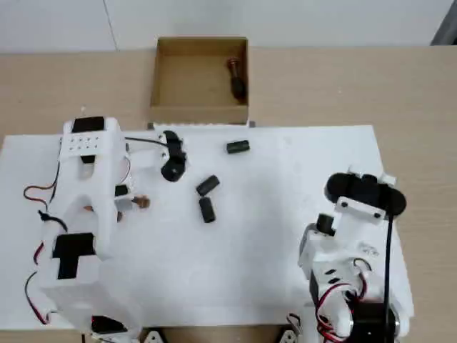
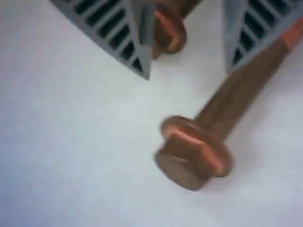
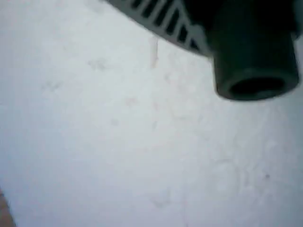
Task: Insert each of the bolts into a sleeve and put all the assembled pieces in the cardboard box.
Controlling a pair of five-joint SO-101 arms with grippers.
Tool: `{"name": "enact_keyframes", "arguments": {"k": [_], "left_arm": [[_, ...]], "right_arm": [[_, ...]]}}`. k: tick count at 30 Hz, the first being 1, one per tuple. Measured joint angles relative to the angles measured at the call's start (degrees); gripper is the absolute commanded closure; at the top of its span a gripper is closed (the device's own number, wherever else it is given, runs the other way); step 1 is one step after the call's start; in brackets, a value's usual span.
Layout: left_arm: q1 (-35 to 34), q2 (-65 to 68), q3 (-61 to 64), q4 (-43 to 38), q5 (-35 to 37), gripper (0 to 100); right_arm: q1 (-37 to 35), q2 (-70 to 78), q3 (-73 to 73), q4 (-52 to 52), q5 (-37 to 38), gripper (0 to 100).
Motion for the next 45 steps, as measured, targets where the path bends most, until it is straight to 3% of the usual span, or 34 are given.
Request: {"name": "enact_keyframes", "arguments": {"k": [27, 37, 45], "left_arm": [[2.46, 3.43, 0.00, -6.07, 0.00, 90], [3.25, 7.21, -0.79, -5.89, -0.09, 100], [3.25, 6.07, -0.79, -5.01, -0.09, 100]], "right_arm": [[0.00, 0.18, 2.55, -1.05, 0.00, 99.5], [0.00, 0.18, 2.55, -1.05, 0.00, 99.5], [0.00, 0.18, 2.55, -1.05, 0.00, 99.5]]}}
